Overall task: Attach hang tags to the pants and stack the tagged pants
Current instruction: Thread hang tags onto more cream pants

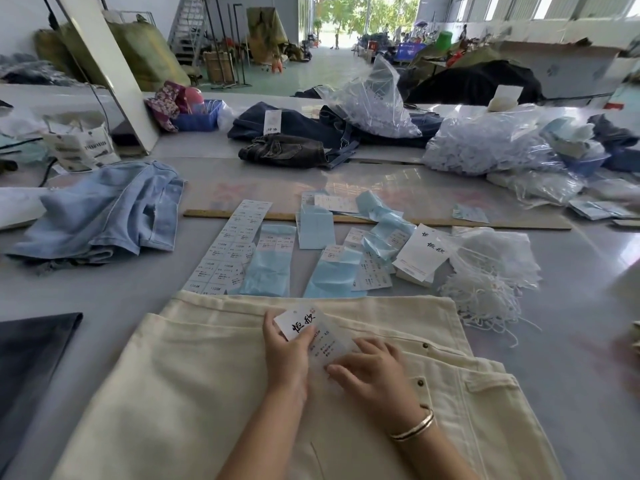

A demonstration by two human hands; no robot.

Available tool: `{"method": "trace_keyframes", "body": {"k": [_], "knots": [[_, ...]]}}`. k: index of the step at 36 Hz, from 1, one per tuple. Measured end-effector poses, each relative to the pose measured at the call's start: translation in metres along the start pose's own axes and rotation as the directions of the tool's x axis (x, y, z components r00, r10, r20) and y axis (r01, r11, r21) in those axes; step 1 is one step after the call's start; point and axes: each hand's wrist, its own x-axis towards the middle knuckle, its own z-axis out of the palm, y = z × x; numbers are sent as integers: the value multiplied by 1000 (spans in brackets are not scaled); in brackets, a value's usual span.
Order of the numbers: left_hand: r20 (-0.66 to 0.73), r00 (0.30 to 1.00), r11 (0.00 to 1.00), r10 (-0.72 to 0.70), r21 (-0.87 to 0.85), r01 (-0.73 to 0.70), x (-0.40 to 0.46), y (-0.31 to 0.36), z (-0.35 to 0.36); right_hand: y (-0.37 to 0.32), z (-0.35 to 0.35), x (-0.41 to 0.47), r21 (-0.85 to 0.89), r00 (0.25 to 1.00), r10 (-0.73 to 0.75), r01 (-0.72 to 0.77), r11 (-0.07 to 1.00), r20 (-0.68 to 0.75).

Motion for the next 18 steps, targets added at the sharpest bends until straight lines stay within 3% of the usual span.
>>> {"method": "trace_keyframes", "body": {"k": [2, 5, 9, 11, 12, 15, 18], "knots": [[-7, 999, 996, 50, 68, -49, -1, 0, 1, 0, 2, 0, -60, 999, -16, 19, 998, 38], [25, 972, 917, 234, 326, -229, -10, 1, 5, -2, 0, -3, -5, 998, -21, 22, 1000, 53], [205, 773, 559, 600, 584, -589, -21, -10, 10, 2, -15, -10, 114, 983, -34, 14, 993, 179], [312, 699, 390, 644, 652, -650, -22, -14, 12, 9, -28, -11, 71, 966, -36, 18, 997, 257], [360, 693, 325, 625, 687, -650, -21, -15, 12, 12, -37, -10, 62, 965, -28, 13, 998, 260], [484, 741, 179, 466, 769, -614, -24, -18, 13, 27, -69, 6, 105, 992, 83, -92, 990, 92], [570, 701, 46, 428, 761, -647, -28, -20, 15, 61, -106, 39, 5, 961, 163, -166, 986, -224]]}}
